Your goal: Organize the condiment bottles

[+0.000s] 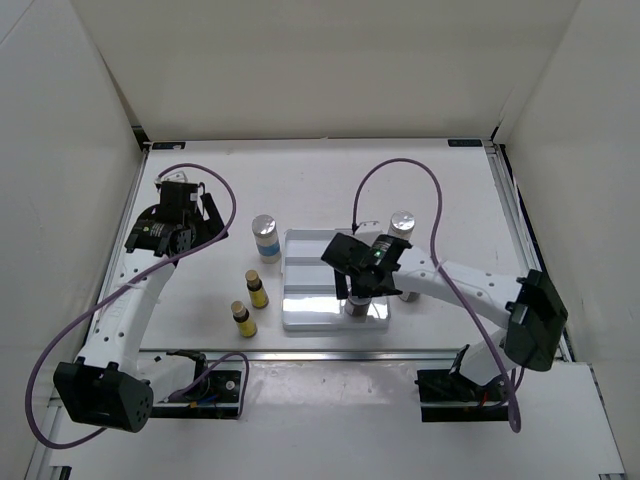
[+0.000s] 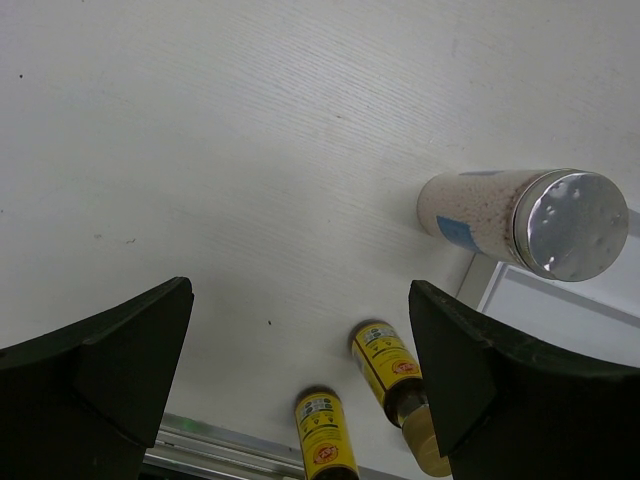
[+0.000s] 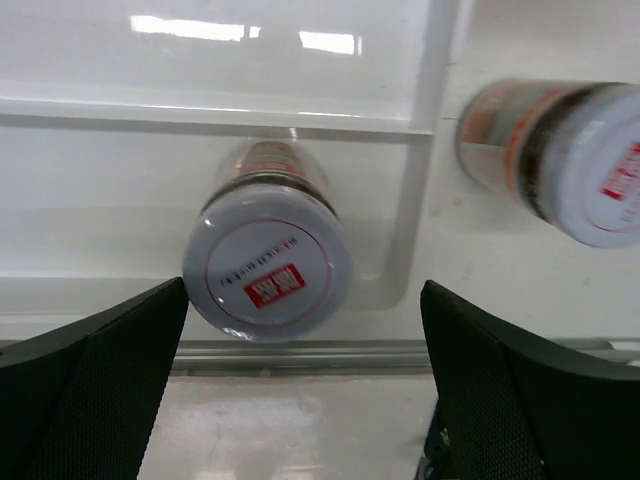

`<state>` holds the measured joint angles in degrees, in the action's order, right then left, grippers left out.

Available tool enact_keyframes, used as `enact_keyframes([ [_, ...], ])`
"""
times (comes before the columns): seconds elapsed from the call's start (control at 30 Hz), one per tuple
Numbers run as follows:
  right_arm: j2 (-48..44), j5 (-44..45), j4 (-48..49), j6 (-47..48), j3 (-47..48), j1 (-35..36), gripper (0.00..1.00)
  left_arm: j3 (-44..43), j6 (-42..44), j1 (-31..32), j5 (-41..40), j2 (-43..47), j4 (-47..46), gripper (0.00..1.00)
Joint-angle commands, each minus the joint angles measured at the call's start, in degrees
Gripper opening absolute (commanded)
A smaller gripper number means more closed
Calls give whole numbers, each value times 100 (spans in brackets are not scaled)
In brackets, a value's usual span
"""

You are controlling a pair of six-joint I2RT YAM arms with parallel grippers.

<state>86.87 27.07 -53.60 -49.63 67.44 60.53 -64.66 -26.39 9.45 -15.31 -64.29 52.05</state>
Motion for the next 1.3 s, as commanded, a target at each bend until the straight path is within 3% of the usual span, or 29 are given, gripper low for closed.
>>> enact_keyframes([
  [0.0, -477, 693, -1079, -293, 629, 20, 100, -222, 20, -22, -42, 57, -55, 100],
  [0.07, -645, 834, -1441, -293, 919, 20, 100, -222, 20, -22, -42, 57, -55, 100],
  [0.2, -1057, 659, -1715, 663, 1263, 20, 100, -222, 20, -22, 10, 57, -55, 100],
  [0.47, -2376, 1573, -1709, 373, 376, -523, 100, -222, 20, -22, 11, 57, -55, 100],
  [0.73, -1841, -183, -749, 1639, -222, -2202, 100, -222, 20, -22, 11, 4, -55, 100],
  [0.93, -1472, -764, -72, 1922, -530, -2572, 100, -222, 20, -22, 11, 4, -55, 100],
  [1.2, -1129, -1652, 561, 2080, -1066, -3065, 91, -222, 72, -22, 11, -48, -55, 100],
  [1.27, -1076, -1740, 640, 2080, -1206, -3127, 84, -222, 73, -22, 11, -48, -55, 100],
])
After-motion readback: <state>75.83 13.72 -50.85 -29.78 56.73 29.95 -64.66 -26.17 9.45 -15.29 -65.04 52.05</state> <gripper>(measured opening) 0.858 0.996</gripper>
